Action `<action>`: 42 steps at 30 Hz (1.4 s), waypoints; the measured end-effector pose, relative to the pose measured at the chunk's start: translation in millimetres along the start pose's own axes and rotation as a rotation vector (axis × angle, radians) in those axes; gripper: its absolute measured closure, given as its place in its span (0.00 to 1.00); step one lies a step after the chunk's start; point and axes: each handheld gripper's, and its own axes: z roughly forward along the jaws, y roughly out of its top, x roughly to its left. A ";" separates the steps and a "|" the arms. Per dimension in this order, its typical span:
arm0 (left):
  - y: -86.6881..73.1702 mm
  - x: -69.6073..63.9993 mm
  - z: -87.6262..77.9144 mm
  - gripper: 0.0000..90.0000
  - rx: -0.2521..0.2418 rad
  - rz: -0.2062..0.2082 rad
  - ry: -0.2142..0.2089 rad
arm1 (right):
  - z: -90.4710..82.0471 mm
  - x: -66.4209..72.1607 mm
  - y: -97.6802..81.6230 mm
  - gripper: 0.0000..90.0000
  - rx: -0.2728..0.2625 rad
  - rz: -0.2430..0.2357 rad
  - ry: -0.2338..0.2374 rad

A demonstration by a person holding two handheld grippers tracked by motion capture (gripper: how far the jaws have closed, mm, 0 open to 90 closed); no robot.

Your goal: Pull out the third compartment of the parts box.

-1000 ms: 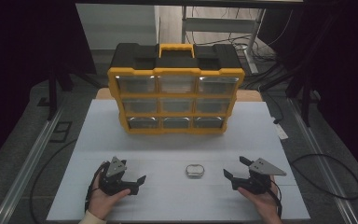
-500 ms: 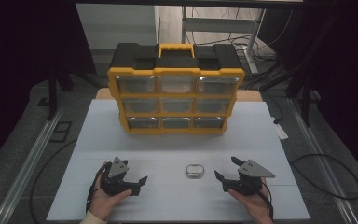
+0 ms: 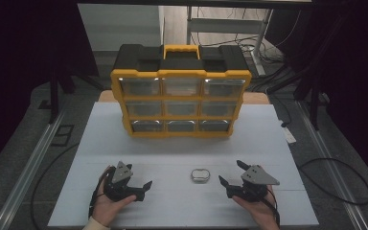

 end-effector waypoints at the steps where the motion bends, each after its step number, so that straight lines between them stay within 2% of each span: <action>1: 0.2 -0.6 0.2 0.05 0.000 0.005 0.001 | 0.1 0.7 0.5 0.18 0.000 -0.009 -0.004; 6: 0.8 -1.5 -0.4 0.06 -0.003 0.012 0.004 | 3.5 6.4 2.1 0.18 0.007 -0.050 -0.010; 8: 1.0 -1.9 1.4 0.05 0.004 0.015 0.008 | 5.3 9.7 3.3 0.18 0.011 -0.087 -0.014; 13: 1.2 -3.5 1.4 0.05 0.005 0.022 0.010 | 7.9 15.6 7.8 0.18 0.004 -0.123 -0.024; 16: 1.0 -5.1 0.2 0.05 0.006 0.028 0.015 | 7.7 21.7 9.4 0.18 -0.002 -0.176 -0.036; 17: 1.0 -5.1 0.2 0.05 0.006 0.028 0.015 | 7.7 21.7 9.4 0.18 -0.002 -0.176 -0.036; 18: 0.6 -5.4 -0.3 0.05 0.004 0.028 0.014 | 7.1 25.0 10.6 0.18 -0.003 -0.220 -0.063; 25: 0.1 -7.2 0.2 0.05 0.007 0.034 0.013 | 4.9 31.0 14.6 0.19 -0.016 -0.284 -0.094; 27: -0.1 -7.0 -0.6 0.05 0.008 0.035 0.015 | 6.4 33.4 13.7 0.19 -0.006 -0.325 -0.111; 29: -0.5 -6.9 -1.2 0.05 0.009 0.033 0.016 | 7.1 34.6 13.6 0.19 -0.008 -0.346 -0.120; 35: -1.7 -7.7 -1.3 0.05 0.012 0.034 0.022 | 5.9 36.7 16.5 0.20 -0.038 -0.463 -0.193; 42: -2.6 -6.8 -0.3 0.05 0.019 0.039 0.028 | 6.0 36.2 19.5 0.21 -0.050 -0.515 -0.222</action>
